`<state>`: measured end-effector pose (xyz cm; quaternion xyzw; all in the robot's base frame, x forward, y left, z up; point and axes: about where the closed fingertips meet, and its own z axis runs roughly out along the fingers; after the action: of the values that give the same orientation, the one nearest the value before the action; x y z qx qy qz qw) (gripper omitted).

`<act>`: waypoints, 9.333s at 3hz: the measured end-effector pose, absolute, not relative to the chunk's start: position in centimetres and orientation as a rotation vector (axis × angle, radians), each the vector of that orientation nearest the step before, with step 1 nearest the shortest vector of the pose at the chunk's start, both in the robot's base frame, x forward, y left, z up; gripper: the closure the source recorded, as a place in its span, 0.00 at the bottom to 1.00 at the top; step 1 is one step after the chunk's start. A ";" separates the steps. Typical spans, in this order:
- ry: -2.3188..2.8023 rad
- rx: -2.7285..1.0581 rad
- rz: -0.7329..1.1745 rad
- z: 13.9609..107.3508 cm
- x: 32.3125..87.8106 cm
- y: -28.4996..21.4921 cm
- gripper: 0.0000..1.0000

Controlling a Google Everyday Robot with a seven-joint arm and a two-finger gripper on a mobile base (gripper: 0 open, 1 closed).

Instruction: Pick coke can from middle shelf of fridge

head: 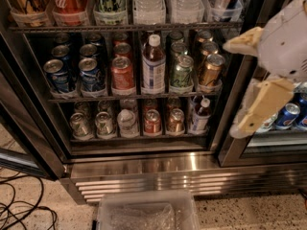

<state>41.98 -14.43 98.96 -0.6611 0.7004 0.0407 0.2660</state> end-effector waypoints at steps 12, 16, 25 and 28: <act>1.391 -1.228 0.533 87.7 47.4 11.0 0.00; 1.366 -1.119 0.508 86.3 48.0 11.9 0.00; 1.307 -0.530 0.182 84.8 55.2 13.5 0.00; 1.308 -0.312 0.032 83.2 57.0 9.6 0.14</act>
Offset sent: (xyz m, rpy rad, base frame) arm -0.0847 0.1716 0.0987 0.7971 -0.0496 0.4644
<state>56.98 9.64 83.20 -0.1446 0.6056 0.0148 0.7824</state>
